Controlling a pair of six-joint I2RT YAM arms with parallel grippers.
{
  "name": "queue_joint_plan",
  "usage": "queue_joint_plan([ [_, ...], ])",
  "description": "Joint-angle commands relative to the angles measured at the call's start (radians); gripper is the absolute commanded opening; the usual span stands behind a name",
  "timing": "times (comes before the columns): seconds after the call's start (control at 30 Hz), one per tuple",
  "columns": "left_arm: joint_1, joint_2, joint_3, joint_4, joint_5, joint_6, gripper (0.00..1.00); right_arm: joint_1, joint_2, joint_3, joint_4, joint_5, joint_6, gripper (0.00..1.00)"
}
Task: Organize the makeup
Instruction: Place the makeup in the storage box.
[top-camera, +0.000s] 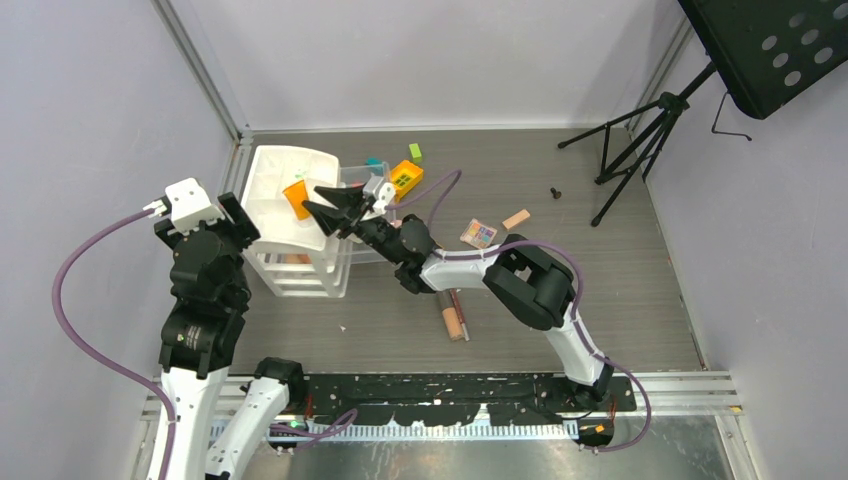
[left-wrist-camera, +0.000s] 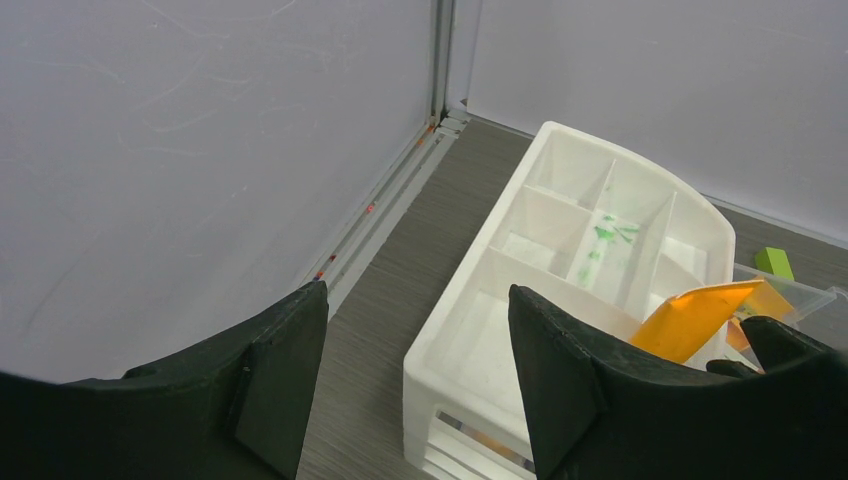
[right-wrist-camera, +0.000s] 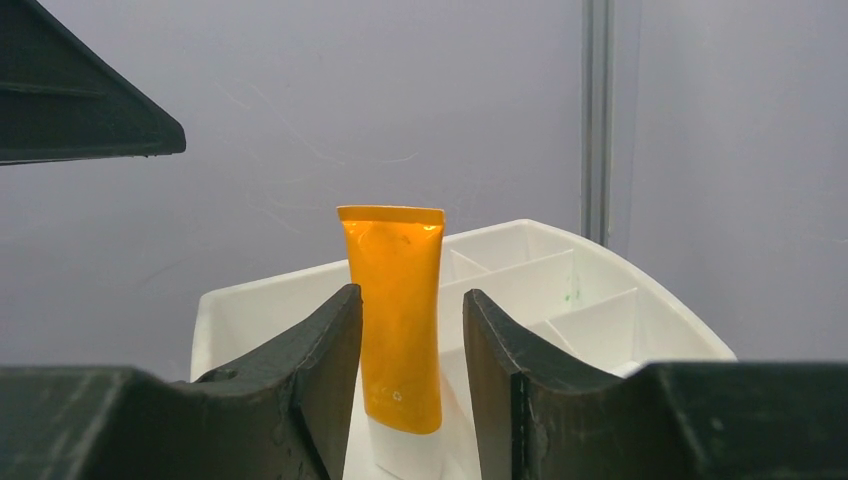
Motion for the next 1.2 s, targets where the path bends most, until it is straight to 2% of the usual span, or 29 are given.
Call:
queue_joint_plan([
  [0.0, 0.005, 0.004, -0.005, 0.062, 0.004, -0.016, 0.68, 0.009, -0.064, 0.043, 0.013, -0.010, -0.029, 0.48],
  [0.63, 0.007, 0.012, -0.006, 0.062, -0.005, -0.007, 0.68, 0.010, -0.211, -0.056, -0.007, 0.007, -0.129, 0.50],
  [0.87, 0.006, 0.002, -0.007, 0.062, -0.003, -0.008, 0.68, 0.010, -0.290, -0.115, -0.028, 0.070, -0.174, 0.50],
  [1.0, 0.005, 0.001, -0.006, 0.061, 0.010, -0.013, 0.68, 0.010, -0.377, -0.166, -0.120, 0.168, -0.201, 0.50],
  [1.17, 0.005, -0.009, -0.005, 0.058, 0.011, -0.015, 0.68, 0.010, -0.535, -0.207, -0.419, 0.336, -0.190, 0.50],
])
